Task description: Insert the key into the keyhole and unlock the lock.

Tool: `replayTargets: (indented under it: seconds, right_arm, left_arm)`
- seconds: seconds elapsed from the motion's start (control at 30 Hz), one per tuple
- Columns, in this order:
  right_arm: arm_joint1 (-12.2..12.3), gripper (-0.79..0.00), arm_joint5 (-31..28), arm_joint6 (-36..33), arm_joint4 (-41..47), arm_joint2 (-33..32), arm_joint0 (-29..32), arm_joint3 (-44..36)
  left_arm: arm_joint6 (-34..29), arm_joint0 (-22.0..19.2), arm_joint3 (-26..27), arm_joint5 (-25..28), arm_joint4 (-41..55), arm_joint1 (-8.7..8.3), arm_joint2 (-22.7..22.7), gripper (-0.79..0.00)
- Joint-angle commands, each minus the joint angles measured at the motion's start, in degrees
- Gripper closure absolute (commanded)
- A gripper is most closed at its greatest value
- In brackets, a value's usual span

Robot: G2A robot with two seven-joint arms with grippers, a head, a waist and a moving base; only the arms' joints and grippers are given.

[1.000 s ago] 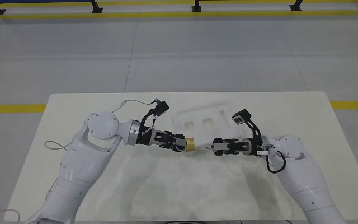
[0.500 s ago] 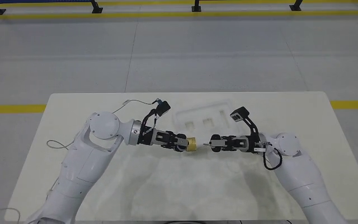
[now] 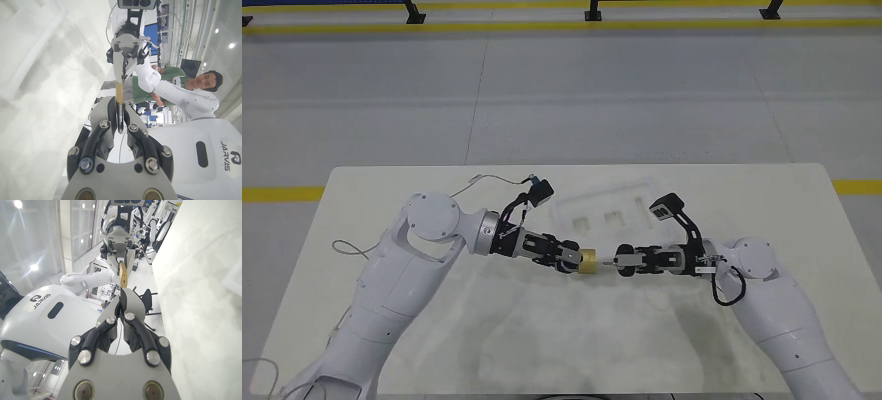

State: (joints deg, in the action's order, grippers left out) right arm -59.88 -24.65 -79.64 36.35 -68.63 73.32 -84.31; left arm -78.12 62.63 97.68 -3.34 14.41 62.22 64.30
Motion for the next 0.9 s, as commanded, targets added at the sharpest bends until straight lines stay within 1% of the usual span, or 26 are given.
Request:
replayTargets:
  seconds: [0.0, 0.37, 0.87]
  right_arm:
    - [0.0, 0.0, 0.0, 0.0, 0.1, 0.2, -0.1, -0.1]
    - [0.3, 0.0, -0.1, 0.1, 0.4, 0.9, -0.5, -0.1]
    - [0.7, 0.0, -0.8, 0.8, 0.4, 1.9, -0.6, -0.6]
  left_arm:
    - [-0.1, -0.2, -0.1, 0.1, 0.1, -0.05, -0.2, 0.0]
    - [-0.5, -0.8, 0.1, 0.1, 0.8, -0.41, -1.2, 0.0]
    - [-0.5, -0.8, 0.1, 0.1, 0.8, -0.41, -1.2, 0.0]
